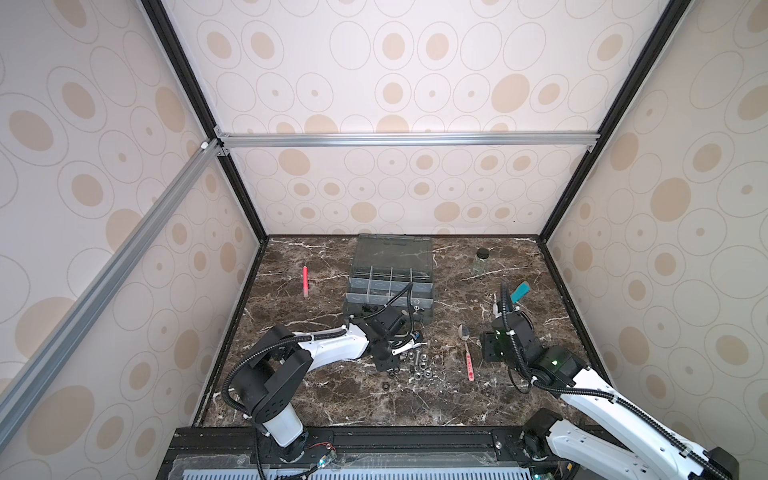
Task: Sort the screws and nuts into containers
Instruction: 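Close the left gripper on a silver wing nut in the pile, then carry the wing nut with the left gripper into the box compartment and release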
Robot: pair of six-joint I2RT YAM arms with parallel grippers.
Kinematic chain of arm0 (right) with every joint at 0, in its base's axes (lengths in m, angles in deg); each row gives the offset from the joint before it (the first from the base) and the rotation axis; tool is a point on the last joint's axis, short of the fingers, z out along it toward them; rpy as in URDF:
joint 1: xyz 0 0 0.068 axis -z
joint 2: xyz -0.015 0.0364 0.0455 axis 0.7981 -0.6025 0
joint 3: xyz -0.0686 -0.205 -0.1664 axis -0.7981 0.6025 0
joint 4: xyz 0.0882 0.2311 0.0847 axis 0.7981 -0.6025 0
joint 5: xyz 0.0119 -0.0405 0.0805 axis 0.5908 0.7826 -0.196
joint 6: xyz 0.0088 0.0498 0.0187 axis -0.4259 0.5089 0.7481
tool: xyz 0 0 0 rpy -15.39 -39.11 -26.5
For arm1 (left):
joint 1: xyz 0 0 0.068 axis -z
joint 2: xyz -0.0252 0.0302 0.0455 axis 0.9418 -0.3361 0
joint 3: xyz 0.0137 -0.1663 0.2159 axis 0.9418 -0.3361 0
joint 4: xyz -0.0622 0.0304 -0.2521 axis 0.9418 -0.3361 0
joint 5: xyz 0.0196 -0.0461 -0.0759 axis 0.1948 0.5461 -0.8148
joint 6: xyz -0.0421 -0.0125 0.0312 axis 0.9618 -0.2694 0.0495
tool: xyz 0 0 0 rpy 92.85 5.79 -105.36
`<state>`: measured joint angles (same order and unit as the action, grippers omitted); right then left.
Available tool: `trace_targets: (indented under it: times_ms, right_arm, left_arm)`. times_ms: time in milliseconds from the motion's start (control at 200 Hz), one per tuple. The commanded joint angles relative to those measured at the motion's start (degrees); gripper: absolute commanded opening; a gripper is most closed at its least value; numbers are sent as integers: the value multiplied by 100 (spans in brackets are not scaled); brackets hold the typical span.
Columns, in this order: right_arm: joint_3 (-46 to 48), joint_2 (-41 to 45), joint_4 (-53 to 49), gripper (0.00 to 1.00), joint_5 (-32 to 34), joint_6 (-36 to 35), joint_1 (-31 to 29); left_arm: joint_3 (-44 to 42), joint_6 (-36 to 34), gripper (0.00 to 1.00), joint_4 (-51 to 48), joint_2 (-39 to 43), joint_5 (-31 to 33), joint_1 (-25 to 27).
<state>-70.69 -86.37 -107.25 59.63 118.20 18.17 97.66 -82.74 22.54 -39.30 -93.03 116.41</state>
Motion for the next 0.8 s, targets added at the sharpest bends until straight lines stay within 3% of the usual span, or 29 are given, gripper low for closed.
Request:
trace_targets:
  times_ms: [0,475,665,795]
  right_arm:
    - [100,100,-81,49,100,104,26]
    - [177,188,-20,48,105,158,32]
    - [292,300,-46,48,77,291,33]
    - [328,382,-81,48,88,366,31]
  left_arm:
    - [-73,219,13,-66,215,68,1]
    - [-359,1094,12,937,1549,-39,-336]
    - [-211,1210,12,1573,1462,4,-446]
    - [294,830,12,1527,961,27,-566]
